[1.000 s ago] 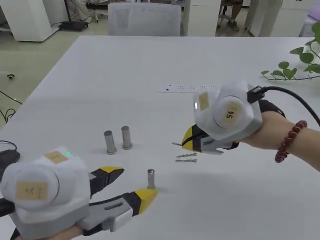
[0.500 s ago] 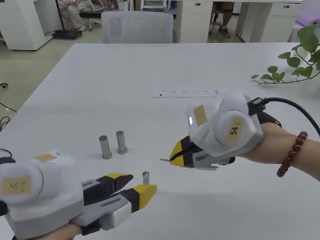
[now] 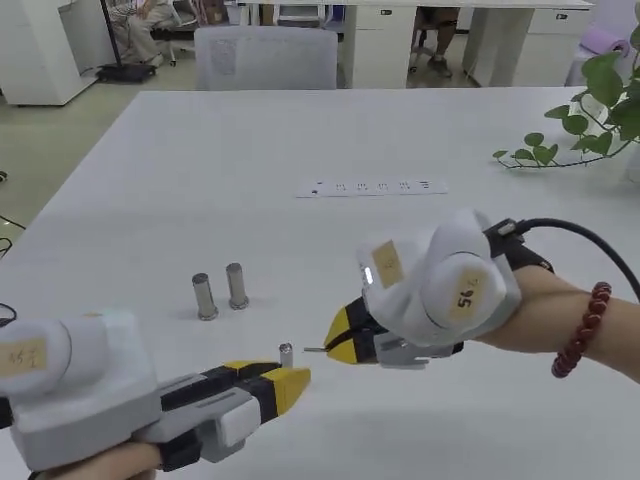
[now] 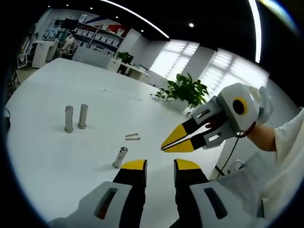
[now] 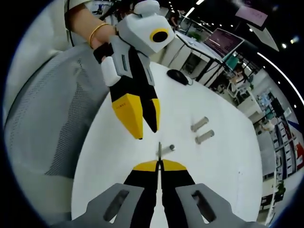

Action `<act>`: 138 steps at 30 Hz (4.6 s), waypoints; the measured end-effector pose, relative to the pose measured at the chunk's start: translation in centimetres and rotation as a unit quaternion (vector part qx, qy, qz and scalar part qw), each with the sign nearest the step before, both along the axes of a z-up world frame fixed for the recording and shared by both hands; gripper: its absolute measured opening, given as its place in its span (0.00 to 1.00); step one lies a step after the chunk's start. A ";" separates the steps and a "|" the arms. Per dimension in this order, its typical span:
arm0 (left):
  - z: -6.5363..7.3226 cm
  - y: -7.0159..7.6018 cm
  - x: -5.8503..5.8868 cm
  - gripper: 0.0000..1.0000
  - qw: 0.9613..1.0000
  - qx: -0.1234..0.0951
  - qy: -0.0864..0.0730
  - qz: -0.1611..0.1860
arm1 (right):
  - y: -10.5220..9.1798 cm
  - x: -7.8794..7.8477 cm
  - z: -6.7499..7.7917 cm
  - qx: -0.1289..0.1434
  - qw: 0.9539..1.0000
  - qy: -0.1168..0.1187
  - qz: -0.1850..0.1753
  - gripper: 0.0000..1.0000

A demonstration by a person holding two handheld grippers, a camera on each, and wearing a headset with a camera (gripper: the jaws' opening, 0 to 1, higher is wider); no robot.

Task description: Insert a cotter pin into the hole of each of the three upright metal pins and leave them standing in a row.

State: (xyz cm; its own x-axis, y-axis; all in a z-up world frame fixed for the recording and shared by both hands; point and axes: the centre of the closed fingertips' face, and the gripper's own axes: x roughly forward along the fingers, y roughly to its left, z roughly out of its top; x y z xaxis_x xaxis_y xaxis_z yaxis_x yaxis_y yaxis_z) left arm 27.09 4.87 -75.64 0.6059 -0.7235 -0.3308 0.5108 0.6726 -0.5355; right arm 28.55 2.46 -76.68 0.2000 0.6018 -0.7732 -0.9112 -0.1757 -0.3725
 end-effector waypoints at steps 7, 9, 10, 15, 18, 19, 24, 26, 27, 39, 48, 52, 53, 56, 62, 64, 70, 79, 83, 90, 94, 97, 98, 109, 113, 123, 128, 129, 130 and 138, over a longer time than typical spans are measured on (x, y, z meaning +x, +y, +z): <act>-0.1 -0.4 -0.3 0.14 1.000 -0.023 0.020 0.002 | 0.6 -1.1 -0.3 -0.001 1.000 -0.001 0.014 0.02; -0.1 -0.6 -0.4 0.14 0.999 -0.025 0.023 0.002 | 0.7 -1.4 -0.4 -0.002 1.000 0.000 0.017 0.02; -0.2 -0.6 -0.4 0.13 0.999 -0.026 0.025 0.002 | 0.7 -1.5 -0.4 -0.002 1.000 0.000 0.018 0.02; -0.2 -0.9 -0.6 0.09 0.999 -0.034 0.032 0.001 | 1.0 -2.0 -0.5 -0.002 1.000 -0.001 0.024 0.02; -0.4 -0.9 -0.6 0.08 0.999 -0.035 0.035 0.001 | 1.1 -2.2 -0.5 -0.001 1.000 0.000 0.027 0.02; -0.4 -1.0 -0.6 0.08 0.998 -0.042 0.039 0.005 | 1.2 -2.3 -0.6 0.001 1.000 0.001 0.029 0.02; -0.6 -1.0 -0.7 0.05 0.998 -0.043 0.047 0.006 | 1.4 -2.4 -0.5 0.004 1.000 0.000 0.030 0.02; -0.7 -1.0 -0.7 0.04 0.998 -0.043 0.049 0.006 | 1.5 -2.5 -0.5 0.006 1.000 0.000 0.030 0.02; -0.8 -1.0 -0.7 0.04 0.998 -0.045 0.051 0.008 | 1.5 -2.6 -0.5 0.006 1.000 0.001 0.030 0.02; -1.1 -0.9 -0.8 0.00 0.998 -0.040 0.045 -0.009 | 1.7 -2.8 -0.7 0.009 1.000 0.008 0.024 0.02; -0.9 -0.9 -0.5 0.00 0.999 -0.031 0.025 -0.014 | 1.7 -2.4 -0.5 0.022 0.999 0.021 0.011 0.03; -0.7 -0.9 -0.4 0.00 0.999 -0.029 0.019 -0.017 | 1.7 -2.3 -0.4 0.032 0.999 0.032 0.004 0.04; -0.7 -0.9 -0.4 0.00 0.999 -0.029 0.018 -0.017 | 1.7 -2.2 -0.4 0.035 0.999 0.034 0.002 0.04; -0.8 -0.9 -0.4 0.00 0.999 -0.024 0.015 -0.020 | 1.5 -2.0 -0.5 0.039 0.998 0.045 -0.008 0.06; -1.1 -0.8 -0.5 0.00 1.000 -0.012 0.009 -0.025 | 1.1 -2.2 -0.5 0.052 0.995 0.083 -0.028 0.10; -1.1 -0.7 -0.5 0.00 1.000 -0.007 0.003 -0.029 | 0.9 -2.3 -0.6 0.054 0.993 0.097 -0.035 0.11; -1.1 -0.7 -0.8 0.00 0.999 0.015 -0.017 -0.049 | 0.5 -2.8 -0.6 0.073 0.981 0.168 -0.062 0.13; -1.1 -1.1 -1.6 0.00 0.992 0.053 -0.054 -0.096 | -0.3 -3.2 -0.2 0.090 0.965 0.238 -0.070 0.16; -1.0 -1.6 -2.0 0.00 0.988 0.065 -0.069 -0.122 | -0.6 -3.7 -0.2 0.092 0.957 0.268 -0.064 0.17; -0.7 -2.4 -3.0 0.00 0.978 0.078 -0.092 -0.170 | -1.0 -4.5 0.1 0.099 0.939 0.325 -0.054 0.17; -0.7 -2.7 -3.5 0.00 0.974 0.081 -0.096 -0.190 | -1.3 -5.3 0.1 0.090 0.932 0.349 -0.040 0.17; -0.6 -3.0 -3.8 0.00 0.969 0.089 -0.105 -0.205 | -1.6 -5.9 -0.2 0.081 0.926 0.367 -0.031 0.17; -0.6 -3.1 -3.9 0.00 0.967 0.092 -0.106 -0.210 | -1.7 -5.9 -0.3 0.081 0.925 0.370 -0.031 0.17; -0.7 -4.1 -5.1 0.00 0.951 0.107 -0.127 -0.260 | -2.1 -7.0 -0.9 0.075 0.911 0.406 -0.017 0.17; -0.7 -4.4 -5.4 0.00 0.946 0.111 -0.135 -0.274 | -2.1 -7.2 -1.3 0.074 0.908 0.413 -0.014 0.16; -0.6 -4.7 -5.7 0.00 0.937 0.118 -0.148 -0.293 | -1.8 -7.9 -1.4 0.078 0.899 0.431 0.001 0.12; -0.6 -4.8 -5.8 0.00 0.934 0.124 -0.152 -0.299 | -1.6 -7.9 -1.4 0.080 0.899 0.431 0.003 0.09; -0.6 -4.8 -5.8 0.00 0.933 0.125 -0.153 -0.301 | -1.6 -7.9 -1.3 0.079 0.899 0.431 0.004 0.09; -0.6 -4.8 -5.8 0.00 0.933 0.124 -0.154 -0.301 | -1.6 -8.0 -1.3 0.078 0.899 0.431 0.005 0.08; -0.5 -4.6 -5.5 0.00 0.933 0.128 -0.158 -0.298 | -1.4 -7.9 -1.2 0.084 0.905 0.417 0.016 0.05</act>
State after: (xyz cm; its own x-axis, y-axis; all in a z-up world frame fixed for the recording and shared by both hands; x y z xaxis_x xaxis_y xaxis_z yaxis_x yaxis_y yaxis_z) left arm 21.63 0.31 -76.12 0.2171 -0.8852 -0.4115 0.9400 0.3032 -0.1563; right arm 20.64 1.10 -77.88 -0.4307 0.7206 -0.5433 -0.8830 -0.2122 0.4186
